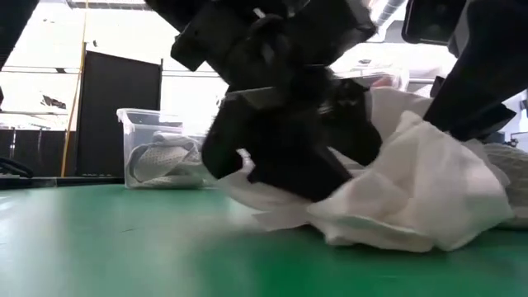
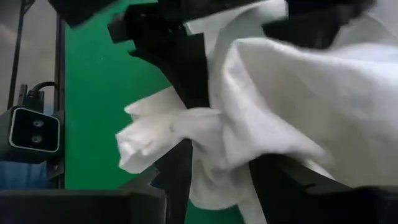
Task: Sort towels by color in basket
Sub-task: Put the bottom white towel into the left transparent bin
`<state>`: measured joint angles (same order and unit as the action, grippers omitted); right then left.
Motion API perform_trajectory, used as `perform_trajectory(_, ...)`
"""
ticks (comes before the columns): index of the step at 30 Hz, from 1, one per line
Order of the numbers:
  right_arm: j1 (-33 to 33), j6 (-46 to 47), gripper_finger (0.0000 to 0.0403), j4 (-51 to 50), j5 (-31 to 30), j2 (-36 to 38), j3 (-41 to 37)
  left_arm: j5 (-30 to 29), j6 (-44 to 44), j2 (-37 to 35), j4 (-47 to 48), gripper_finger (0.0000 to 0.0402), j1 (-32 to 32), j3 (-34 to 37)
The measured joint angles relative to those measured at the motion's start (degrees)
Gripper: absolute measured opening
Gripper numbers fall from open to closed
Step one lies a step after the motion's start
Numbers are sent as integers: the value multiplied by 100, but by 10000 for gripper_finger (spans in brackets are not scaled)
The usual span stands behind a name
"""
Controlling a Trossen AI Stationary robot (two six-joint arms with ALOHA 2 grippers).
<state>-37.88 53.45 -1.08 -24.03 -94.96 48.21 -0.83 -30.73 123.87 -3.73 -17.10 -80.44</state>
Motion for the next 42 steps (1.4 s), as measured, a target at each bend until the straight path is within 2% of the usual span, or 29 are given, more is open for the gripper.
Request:
perform_trajectory(2, -17, 2, 185, -2, 0, 0, 0, -77, 12, 144, 354, 315, 0, -284)
perform_trajectory(5, -72, 2, 185, -15, 0, 2, 0, -41, -56, 249, 717, 256, -4, -539)
perform_trajectory(7, -83, 3, 185, -38, 0, 0, 0, 9, -107, 261, 883, 196, -7, -603)
perform_trajectory(11, -185, 8, 185, -52, -2, 2, 0, 14, -237, 221, 1260, 52, 16, -666)
perform_trajectory(13, -267, 47, 185, -63, -2, 2, 0, -16, -276, 206, 1456, 20, 41, -701)
perform_trajectory(22, -719, 458, 185, -261, 12, 7, 2, -240, -254, -377, 2710, 9, -5, -678)
perform_trajectory(33, -770, 903, 185, -1146, -91, 7, 4, -387, 95, -2363, 3758, 8, -197, -681)
perform_trajectory(36, -716, 916, 185, -1311, -94, 7, 2, -823, 279, -2812, 4191, 8, -197, -682)
perform_trajectory(42, -705, 912, 185, -1388, -94, 7, 2, -2233, 456, -3582, 5081, 8, -158, -682)
